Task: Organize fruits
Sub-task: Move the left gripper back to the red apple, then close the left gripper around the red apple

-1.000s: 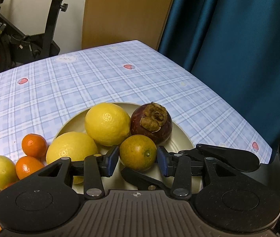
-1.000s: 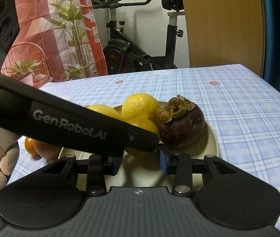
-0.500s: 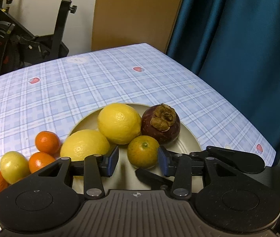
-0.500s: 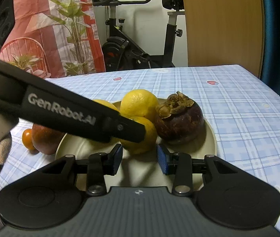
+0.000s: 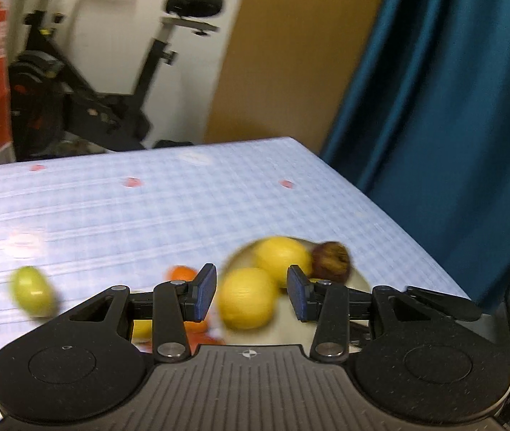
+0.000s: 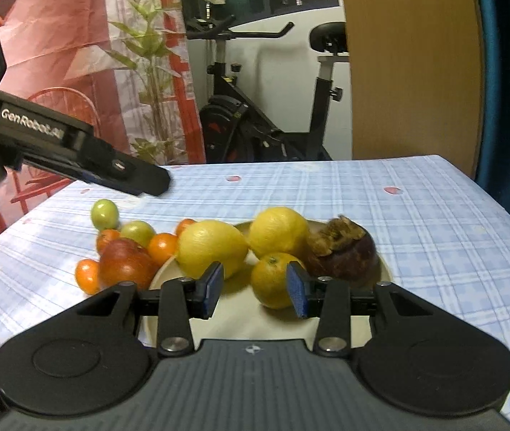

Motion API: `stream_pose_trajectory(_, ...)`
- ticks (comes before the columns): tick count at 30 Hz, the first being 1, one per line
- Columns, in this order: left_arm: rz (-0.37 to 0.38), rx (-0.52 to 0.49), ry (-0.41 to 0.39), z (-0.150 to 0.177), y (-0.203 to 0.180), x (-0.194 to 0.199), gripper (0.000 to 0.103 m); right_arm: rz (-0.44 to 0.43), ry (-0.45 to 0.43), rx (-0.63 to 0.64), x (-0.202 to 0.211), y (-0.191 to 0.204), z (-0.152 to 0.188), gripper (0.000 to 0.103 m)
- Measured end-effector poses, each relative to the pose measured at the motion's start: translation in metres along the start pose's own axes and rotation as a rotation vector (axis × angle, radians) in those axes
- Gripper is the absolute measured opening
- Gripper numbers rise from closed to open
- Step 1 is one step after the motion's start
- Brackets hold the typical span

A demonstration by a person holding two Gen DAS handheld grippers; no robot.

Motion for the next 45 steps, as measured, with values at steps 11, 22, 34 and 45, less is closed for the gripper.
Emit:
stream_pose_trajectory(11, -0.129, 0.099, -0.017, 0.023, 0.069, 0.038, 0.045, -0.105, 0.055, 0.096, -0.016, 0.049, -0.004, 0.042)
stream_pose_trajectory(22, -0.065, 0.134, -0.016, 0.026, 0.064, 0.013, 0.046, -0.162, 0.103, 0.256, -0.051, 0.108, -0.008, 0.052)
stream_pose_trajectory(34, -0.03, 0.159, 0.053, 0.047, 0.06, -0.008, 0.046, -0.192, 0.089, 0.314, -0.046, 0.129, 0.002, 0.048)
stream_pose_trajectory(45, -0.017, 0.165, 0.086, 0.054, 0.058, -0.014, 0.051, -0.219, 0.103, 0.319, -0.047, 0.136, 0.007, 0.045)
Point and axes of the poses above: each gripper's, at about its wrist camera, not at the fingertips, and x roughly against the way its jaws point, y to its left, z to its underside, the point moved 7 cm from there along -x, roughly the way its jaws point, and after that the axes turned 3 degrees about z, right-handed, at the moved point
